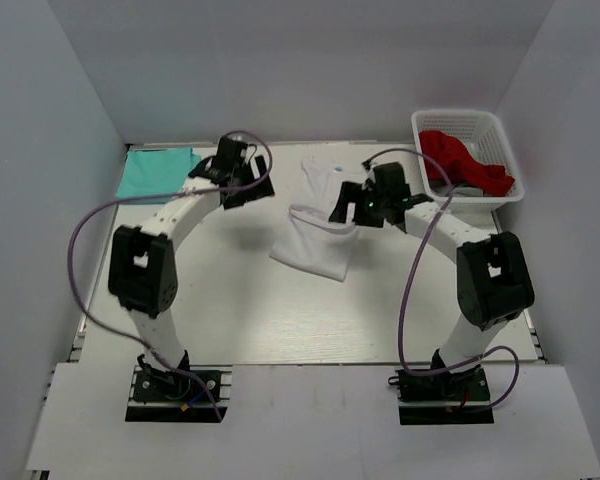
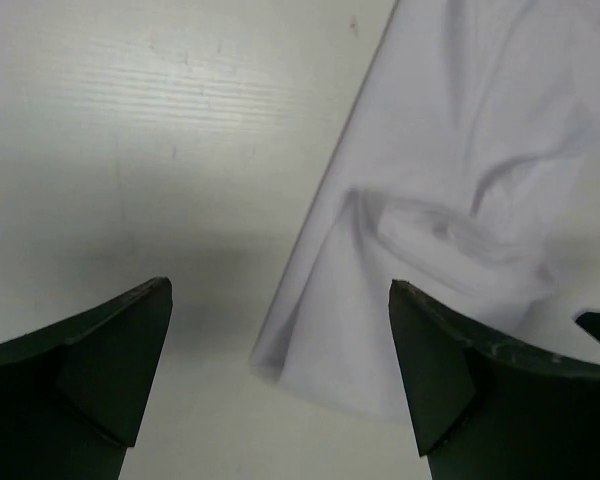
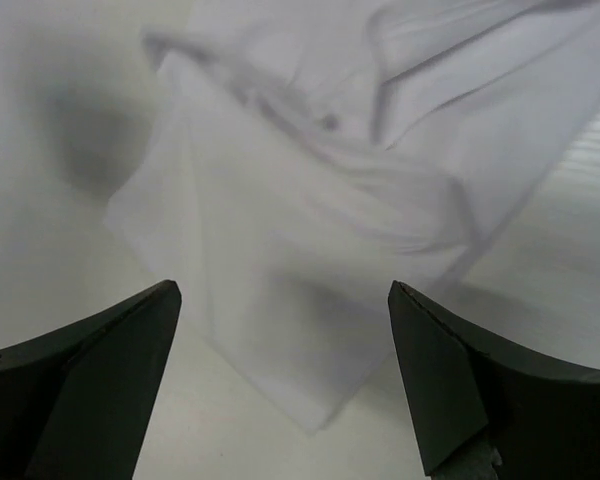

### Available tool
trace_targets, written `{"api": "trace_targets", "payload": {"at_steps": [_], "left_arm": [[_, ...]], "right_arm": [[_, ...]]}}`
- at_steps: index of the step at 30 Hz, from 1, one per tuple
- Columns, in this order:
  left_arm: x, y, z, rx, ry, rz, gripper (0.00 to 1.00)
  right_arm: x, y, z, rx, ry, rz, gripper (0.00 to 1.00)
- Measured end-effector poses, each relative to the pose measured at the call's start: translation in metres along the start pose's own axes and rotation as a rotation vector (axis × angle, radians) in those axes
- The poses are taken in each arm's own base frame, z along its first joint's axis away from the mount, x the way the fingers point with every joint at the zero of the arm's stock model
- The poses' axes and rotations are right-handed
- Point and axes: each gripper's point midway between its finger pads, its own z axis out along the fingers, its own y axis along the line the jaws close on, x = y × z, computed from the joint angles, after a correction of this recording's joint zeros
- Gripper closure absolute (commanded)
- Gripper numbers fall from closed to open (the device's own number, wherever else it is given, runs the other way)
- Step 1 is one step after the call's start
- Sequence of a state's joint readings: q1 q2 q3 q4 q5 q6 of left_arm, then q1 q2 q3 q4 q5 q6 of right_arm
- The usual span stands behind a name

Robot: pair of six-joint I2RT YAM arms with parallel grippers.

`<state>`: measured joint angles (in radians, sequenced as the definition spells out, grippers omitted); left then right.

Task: Fold and stack the t-shirts
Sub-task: Fold the folded rectangular tshirt in 1/3 of the way

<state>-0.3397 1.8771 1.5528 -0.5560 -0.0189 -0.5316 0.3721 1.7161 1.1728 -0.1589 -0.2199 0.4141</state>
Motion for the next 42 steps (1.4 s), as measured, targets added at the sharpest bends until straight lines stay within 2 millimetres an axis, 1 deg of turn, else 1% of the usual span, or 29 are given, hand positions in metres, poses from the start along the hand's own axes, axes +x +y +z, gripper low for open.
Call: {"api": "trace_targets", "payload": {"at_steps": [2, 3, 5, 7, 9, 11, 14, 16, 18, 21, 27, 33, 36, 38, 40, 42], "left_arm": [[0.025, 0.01, -0.025, 0.002, 0.011, -0.01, 0.01], [0.037, 0.014, -0.035, 0.005, 0.012, -0.018, 0.01], [0.062, 0.024, -0.049, 0.004, 0.026, -0.03, 0.01], [0.09, 0.04, -0.058, -0.019, 0.066, -0.045, 0.01], [0.11, 0.052, -0.061, -0.044, 0.099, -0.061, 0.01], [0.127, 0.062, -0.063, -0.07, 0.134, -0.073, 0.01], [0.145, 0.074, -0.064, -0.109, 0.173, -0.086, 0.01], [0.151, 0.08, -0.065, -0.13, 0.188, -0.09, 0.01], [0.151, 0.081, -0.065, -0.139, 0.188, -0.095, 0.01], [0.151, 0.082, -0.065, -0.144, 0.185, -0.1, 0.01], [0.151, 0.083, -0.064, -0.153, 0.187, -0.102, 0.01], [0.157, 0.088, -0.059, -0.183, 0.213, -0.099, 0.01], [0.156, 0.088, -0.056, -0.19, 0.222, -0.097, 0.01], [0.153, 0.086, -0.055, -0.187, 0.218, -0.095, 0.01], [0.147, 0.083, -0.054, -0.181, 0.209, -0.089, 0.01], [0.142, 0.079, -0.052, -0.167, 0.198, -0.08, 0.01]], "right_arm": [[0.023, 0.023, 0.005, -0.072, 0.054, -0.062, 0.1], [0.033, 0.034, 0.007, -0.102, 0.079, -0.088, 0.1], [0.048, 0.051, 0.01, -0.152, 0.112, -0.131, 0.1], [0.058, 0.063, 0.015, -0.185, 0.132, -0.161, 0.1], [0.065, 0.065, 0.023, -0.19, 0.147, -0.173, 0.1], [0.073, 0.063, 0.034, -0.178, 0.169, -0.18, 0.1], [0.082, 0.056, 0.05, -0.144, 0.191, -0.182, 0.1], [0.084, 0.052, 0.056, -0.123, 0.193, -0.184, 0.1], [0.079, 0.052, 0.062, -0.111, 0.171, -0.184, 0.1], [0.065, 0.052, 0.07, -0.091, 0.109, -0.176, 0.1], [0.029, 0.046, 0.089, -0.011, -0.007, -0.161, 0.1], [-0.007, 0.035, 0.104, 0.082, -0.109, -0.14, 0.1], [-0.029, 0.031, 0.106, 0.112, -0.16, -0.122, 0.1], [-0.044, 0.029, 0.106, 0.124, -0.193, -0.103, 0.1], [-0.052, 0.028, 0.103, 0.126, -0.21, -0.094, 0.1], [-0.051, 0.024, 0.095, 0.133, -0.213, -0.088, 0.1]]}}
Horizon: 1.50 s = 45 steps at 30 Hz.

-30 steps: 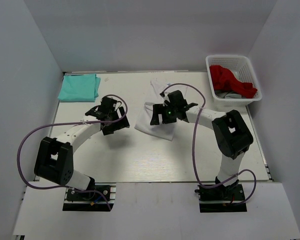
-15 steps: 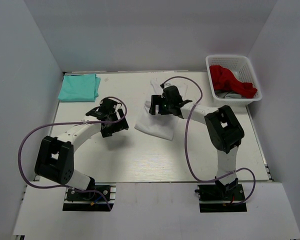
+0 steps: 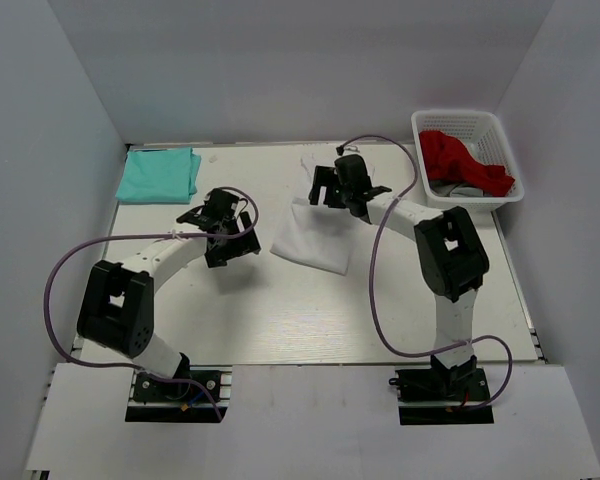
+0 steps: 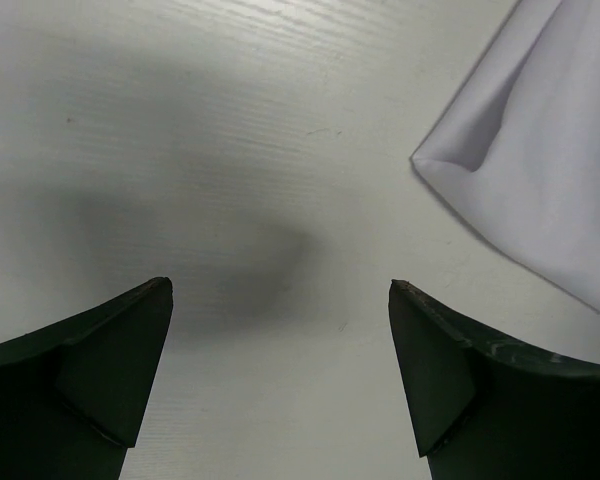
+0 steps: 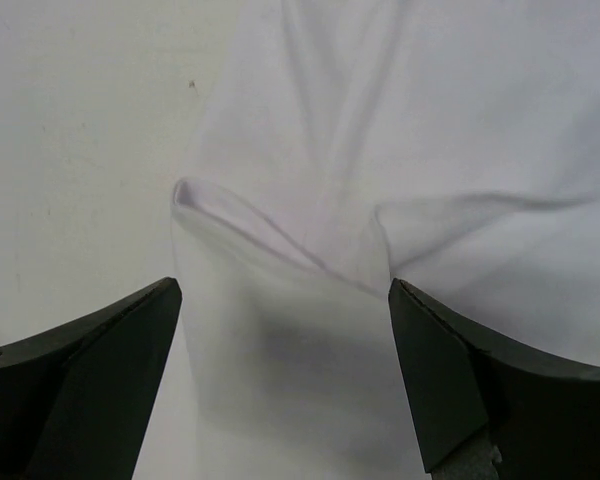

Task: Fold and stack the t-shirts
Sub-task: Fold the folded rectangular tshirt in 1/3 of the way, then grab one side of the 2/3 rectangular tshirt with both arms

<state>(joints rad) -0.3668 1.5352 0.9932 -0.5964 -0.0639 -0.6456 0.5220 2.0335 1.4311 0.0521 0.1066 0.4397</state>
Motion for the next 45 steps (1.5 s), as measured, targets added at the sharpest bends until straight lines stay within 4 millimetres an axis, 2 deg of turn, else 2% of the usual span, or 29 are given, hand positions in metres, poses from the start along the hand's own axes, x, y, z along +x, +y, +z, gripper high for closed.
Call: {"api": "trace_targets", "payload": {"at_steps": [3, 7, 8, 10, 13, 15, 16, 18, 24, 25, 28, 30, 33, 34, 35, 37, 39, 40, 42, 45], "left_arm": [[-0.004, -0.014, 0.004, 0.055, -0.003, 0.023, 0.01], [0.001, -0.033, 0.019, 0.138, 0.035, 0.053, 0.05], [0.004, -0.037, 0.024, 0.156, 0.051, 0.06, 0.12], [0.011, -0.044, 0.035, 0.188, 0.082, 0.072, 0.18], [0.015, -0.054, 0.045, 0.227, 0.111, 0.088, 0.27], [0.012, -0.064, 0.048, 0.251, 0.102, 0.1, 0.35], [0.014, -0.066, 0.051, 0.256, 0.107, 0.106, 0.35], [0.014, -0.072, 0.053, 0.273, 0.11, 0.112, 0.4], [0.015, -0.078, 0.06, 0.289, 0.112, 0.12, 0.59], [0.015, -0.079, 0.061, 0.293, 0.114, 0.119, 0.64], [0.014, -0.084, 0.066, 0.303, 0.124, 0.114, 0.74], [0.012, -0.088, 0.07, 0.312, 0.127, 0.113, 0.77], [0.01, -0.094, 0.073, 0.327, 0.131, 0.111, 1.0], [0.01, -0.094, 0.073, 0.329, 0.132, 0.108, 1.0], [0.009, -0.096, 0.073, 0.331, 0.132, 0.111, 1.0], [0.008, -0.097, 0.074, 0.334, 0.132, 0.113, 1.0], [0.008, -0.098, 0.075, 0.34, 0.127, 0.114, 1.0], [0.008, -0.099, 0.074, 0.347, 0.122, 0.114, 1.0], [0.011, -0.098, 0.072, 0.362, 0.106, 0.119, 1.0], [0.028, -0.083, 0.058, 0.357, 0.104, 0.13, 1.0]], "right_arm": [[0.009, -0.007, -0.028, 0.01, 0.021, 0.015, 0.1], [0.028, -0.011, -0.086, -0.001, 0.061, 0.058, 0.1], [0.036, -0.012, -0.099, -0.012, 0.073, 0.074, 0.1], [0.054, -0.012, -0.119, -0.034, 0.115, 0.103, 0.1], [0.096, -0.018, -0.134, -0.054, 0.208, 0.166, 0.1], [0.131, -0.025, -0.139, -0.048, 0.294, 0.208, 0.1], [0.149, -0.028, -0.142, -0.043, 0.344, 0.232, 0.1], [0.165, -0.028, -0.146, -0.053, 0.391, 0.269, 0.1], [0.167, -0.02, -0.144, -0.086, 0.401, 0.323, 0.19], [0.167, -0.018, -0.143, -0.092, 0.396, 0.332, 0.25], [0.169, -0.019, -0.14, -0.09, 0.396, 0.348, 0.31], [0.168, -0.019, -0.137, -0.086, 0.387, 0.36, 0.34], [0.166, -0.02, -0.131, -0.073, 0.372, 0.375, 0.43], [0.165, -0.021, -0.129, -0.066, 0.367, 0.382, 0.46], [0.164, -0.021, -0.127, -0.058, 0.365, 0.387, 0.58], [0.164, -0.024, -0.121, -0.039, 0.361, 0.389, 0.7], [0.166, -0.025, -0.119, -0.03, 0.368, 0.399, 0.91], [0.167, -0.027, -0.119, -0.024, 0.37, 0.396, 0.98], [0.17, -0.027, -0.121, -0.018, 0.386, 0.394, 1.0], [0.175, -0.027, -0.13, -0.027, 0.42, 0.359, 1.0]]}}
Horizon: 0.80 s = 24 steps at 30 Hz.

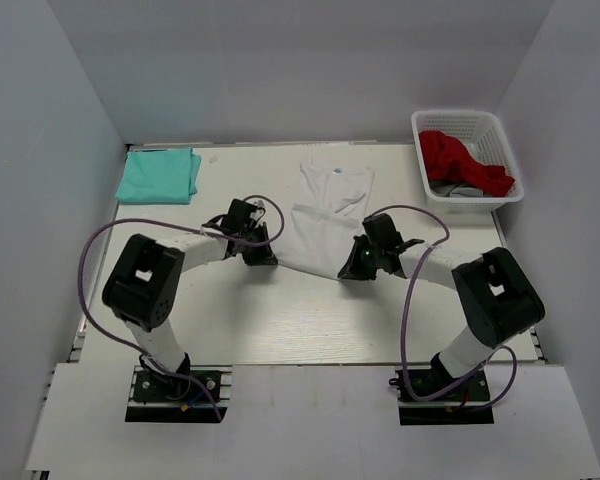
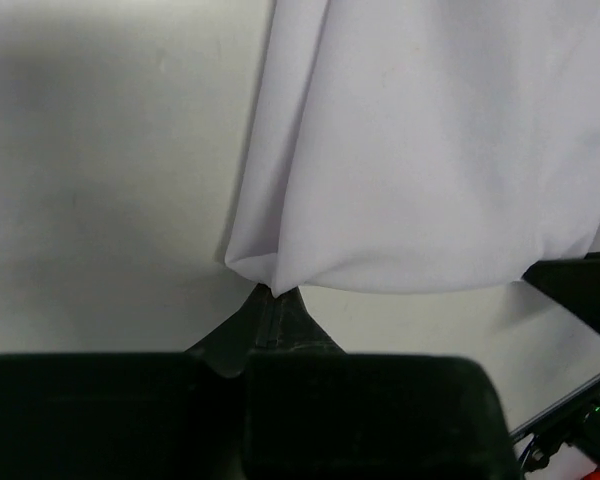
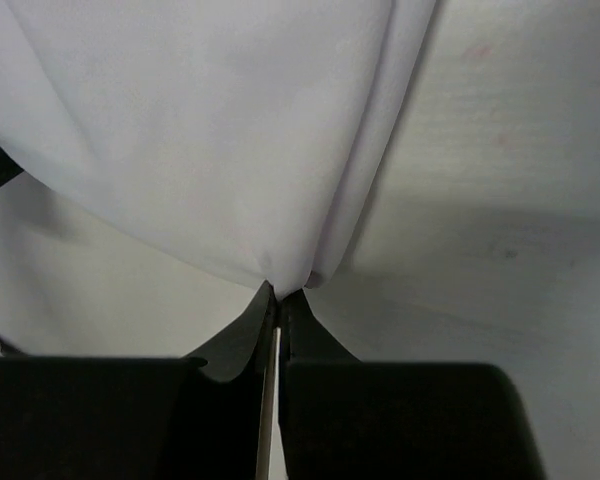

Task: Fold and stack the t-shirts
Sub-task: Grab one side of the 2/3 rectangular tshirt with both arms, then fold the long partially folded tshirt into a neat square

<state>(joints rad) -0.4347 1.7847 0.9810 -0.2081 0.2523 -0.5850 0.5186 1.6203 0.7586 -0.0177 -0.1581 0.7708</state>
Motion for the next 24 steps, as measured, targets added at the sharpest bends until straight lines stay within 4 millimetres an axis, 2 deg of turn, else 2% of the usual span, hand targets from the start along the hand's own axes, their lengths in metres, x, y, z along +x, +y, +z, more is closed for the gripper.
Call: {"api": "trace_targets", "payload": {"at_steps": [3, 5, 9, 15, 20, 24], "left_arm": [[0.02, 0.003, -0.023, 0.001, -0.001, 0.012, 1.0], [0.03, -0.002, -0.043, 0.023, -0.018, 0.032, 1.0], [0.038, -0.027, -0.081, 0.126, -0.054, 0.088, 1.0], [0.045, -0.062, -0.138, 0.26, -0.11, 0.152, 1.0], [0.042, -0.086, -0.185, 0.342, -0.163, 0.186, 1.0], [0.042, -0.094, -0.2, 0.366, -0.161, 0.192, 1.0]], "right_arm": [[0.013, 0.003, -0.019, -0.022, 0.056, -0.065, 1.0], [0.018, 0.012, -0.036, -0.064, 0.072, -0.113, 1.0], [0.028, 0.027, -0.069, -0.141, 0.091, -0.203, 1.0], [0.056, 0.038, -0.112, -0.233, 0.208, -0.277, 1.0], [0.05, 0.069, -0.156, -0.318, 0.203, -0.346, 1.0], [0.043, 0.091, -0.185, -0.384, 0.184, -0.392, 1.0]]}}
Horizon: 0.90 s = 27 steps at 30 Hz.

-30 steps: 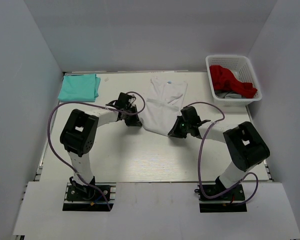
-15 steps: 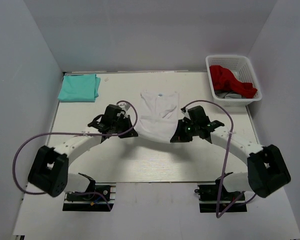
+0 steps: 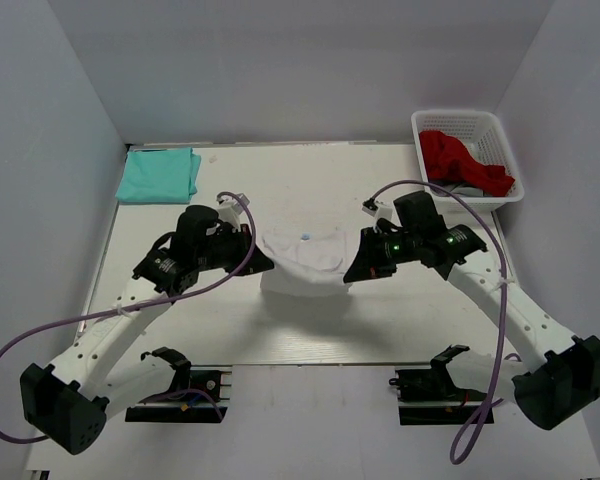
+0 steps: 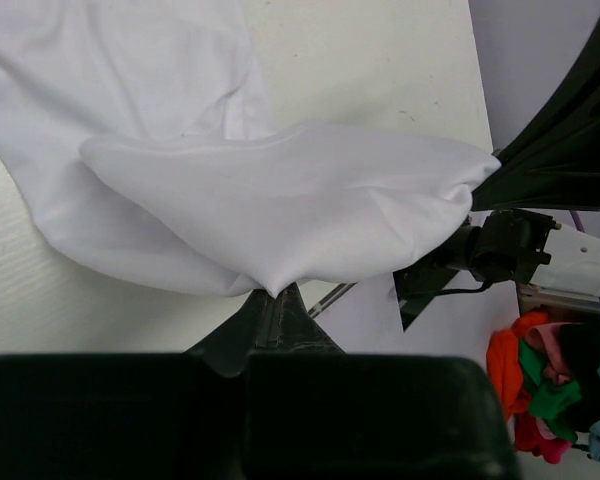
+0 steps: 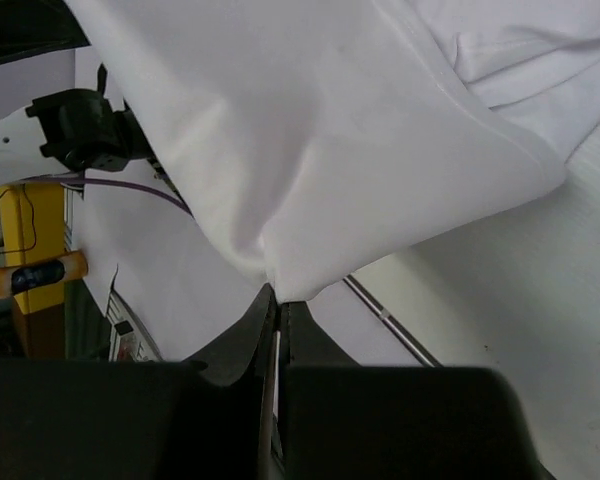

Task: Fold and stack the t-shirts
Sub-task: Fold the long partially folded tshirt into a neat square

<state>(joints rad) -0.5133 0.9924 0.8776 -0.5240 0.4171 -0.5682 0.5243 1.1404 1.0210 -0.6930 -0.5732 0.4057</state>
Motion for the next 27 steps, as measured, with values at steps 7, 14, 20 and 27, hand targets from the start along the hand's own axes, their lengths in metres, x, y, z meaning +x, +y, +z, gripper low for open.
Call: {"api": "trace_targets", "payload": {"at_steps": [7, 14, 20, 27], "left_arm": [[-0.002, 0.001, -0.005, -0.029, 0.0, -0.01, 1.0], [-0.01, 0.016, -0.002, -0.11, -0.036, -0.042, 1.0], [-0.02, 0.035, 0.001, -0.214, -0.095, -0.099, 1.0], [-0.027, 0.076, 0.032, -0.371, -0.105, -0.168, 1.0]], "right_arm": [[0.007, 0.007, -0.003, -0.048, 0.053, 0.015, 1.0], [0.002, 0.005, 0.007, -0.125, 0.087, 0.05, 1.0], [0.001, -0.01, 0.028, -0.222, 0.138, 0.128, 1.0], [-0.028, -0.036, 0.04, -0.254, 0.082, 0.164, 1.0]]}}
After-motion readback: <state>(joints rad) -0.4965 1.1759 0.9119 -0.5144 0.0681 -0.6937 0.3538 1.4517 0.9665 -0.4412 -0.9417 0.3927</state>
